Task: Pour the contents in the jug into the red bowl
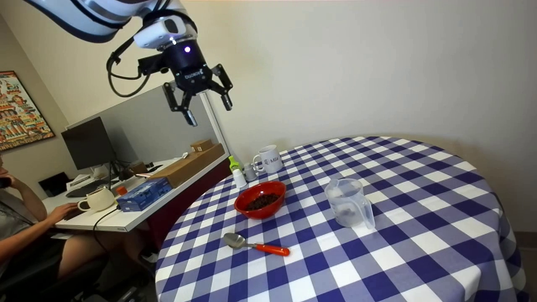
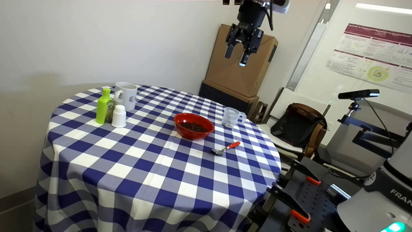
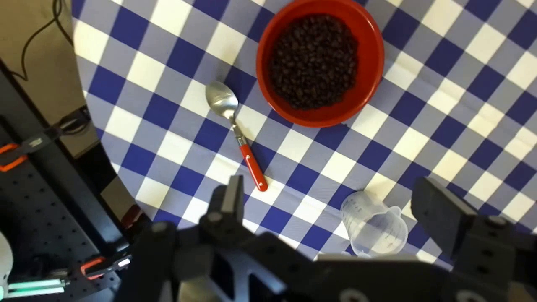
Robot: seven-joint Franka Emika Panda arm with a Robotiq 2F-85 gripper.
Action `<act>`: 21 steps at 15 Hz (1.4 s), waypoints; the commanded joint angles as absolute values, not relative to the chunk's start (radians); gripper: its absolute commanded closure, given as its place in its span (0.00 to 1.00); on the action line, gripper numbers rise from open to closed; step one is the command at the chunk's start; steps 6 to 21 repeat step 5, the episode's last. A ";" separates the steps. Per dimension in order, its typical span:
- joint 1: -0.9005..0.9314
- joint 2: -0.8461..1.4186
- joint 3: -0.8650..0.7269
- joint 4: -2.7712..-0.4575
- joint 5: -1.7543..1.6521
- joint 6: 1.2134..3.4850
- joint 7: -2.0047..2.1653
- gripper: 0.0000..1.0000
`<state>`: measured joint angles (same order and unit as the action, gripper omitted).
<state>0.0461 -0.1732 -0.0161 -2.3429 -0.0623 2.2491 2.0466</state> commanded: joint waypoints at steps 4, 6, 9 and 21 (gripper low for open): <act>0.027 -0.201 0.039 -2.343 -0.022 2.212 1.937 0.00; 0.026 -0.201 0.038 -2.343 -0.022 2.212 1.932 0.00; 0.026 -0.201 0.038 -2.343 -0.022 2.212 1.932 0.00; 0.026 -0.201 0.038 -2.343 -0.022 2.212 1.932 0.00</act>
